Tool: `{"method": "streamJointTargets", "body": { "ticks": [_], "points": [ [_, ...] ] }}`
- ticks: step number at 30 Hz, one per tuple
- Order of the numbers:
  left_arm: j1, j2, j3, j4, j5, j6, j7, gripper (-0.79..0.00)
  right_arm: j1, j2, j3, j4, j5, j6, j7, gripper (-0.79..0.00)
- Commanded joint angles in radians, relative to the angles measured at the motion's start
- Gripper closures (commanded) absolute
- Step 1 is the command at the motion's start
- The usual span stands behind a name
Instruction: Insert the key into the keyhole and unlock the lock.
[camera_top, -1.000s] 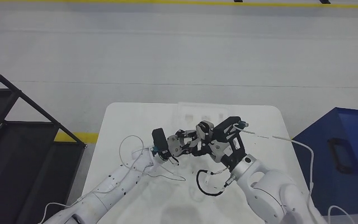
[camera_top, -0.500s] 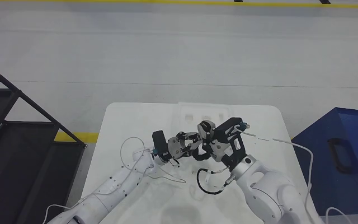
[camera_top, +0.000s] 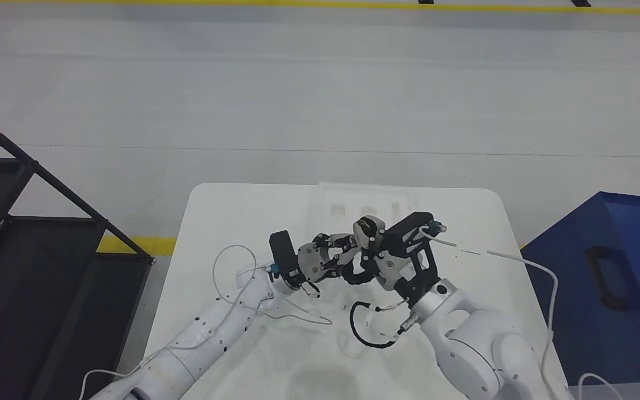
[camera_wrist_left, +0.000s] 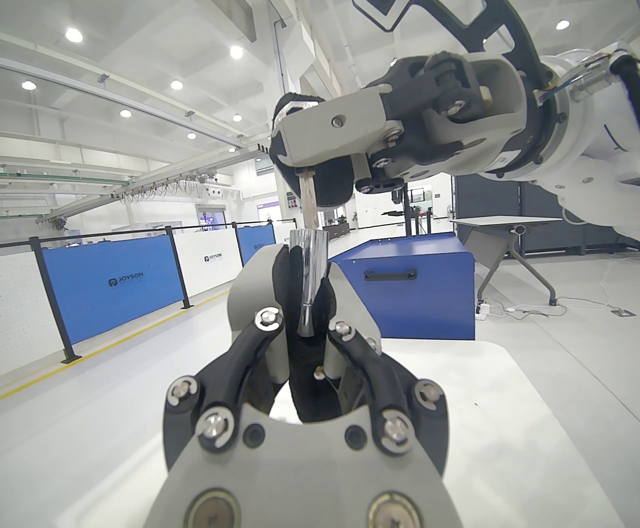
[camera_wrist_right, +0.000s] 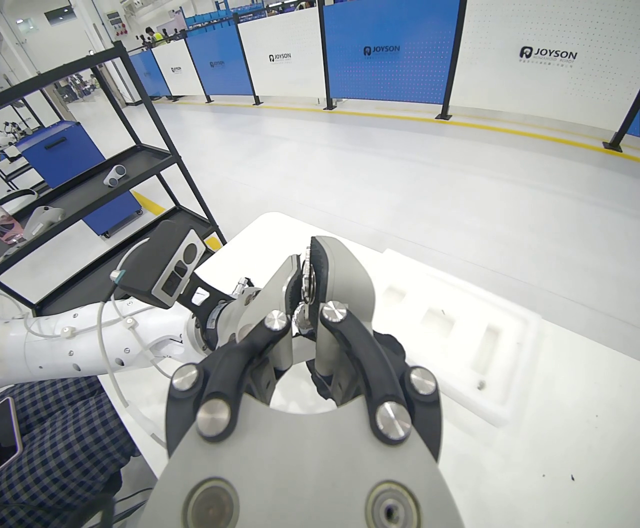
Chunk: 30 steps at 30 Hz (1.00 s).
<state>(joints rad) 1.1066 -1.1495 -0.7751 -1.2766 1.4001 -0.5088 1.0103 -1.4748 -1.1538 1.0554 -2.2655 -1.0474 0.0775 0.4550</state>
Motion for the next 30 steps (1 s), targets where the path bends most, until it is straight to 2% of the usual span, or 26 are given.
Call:
{"method": "streamJointTargets", "body": {
  "ticks": [1, 20, 30],
  "points": [
    [0.003, -0.001, -0.004, -0.003, 0.000, -0.003, -0.002, 0.000, 0.000, -0.001, -0.001, 0.001, 0.000, -0.002, 0.001, 0.000],
    [0.026, -0.012, -0.040, -0.018, -0.025, -0.027, -0.040, 0.000, 0.002, -0.013, -0.005, 0.022, -0.026, -0.017, -0.011, 0.000],
    [0.032, -0.016, -0.054, -0.025, -0.011, -0.039, -0.053, 0.000, 0.016, -0.015, -0.011, 0.033, -0.069, -0.053, 0.053, 0.000]
  ]
}}
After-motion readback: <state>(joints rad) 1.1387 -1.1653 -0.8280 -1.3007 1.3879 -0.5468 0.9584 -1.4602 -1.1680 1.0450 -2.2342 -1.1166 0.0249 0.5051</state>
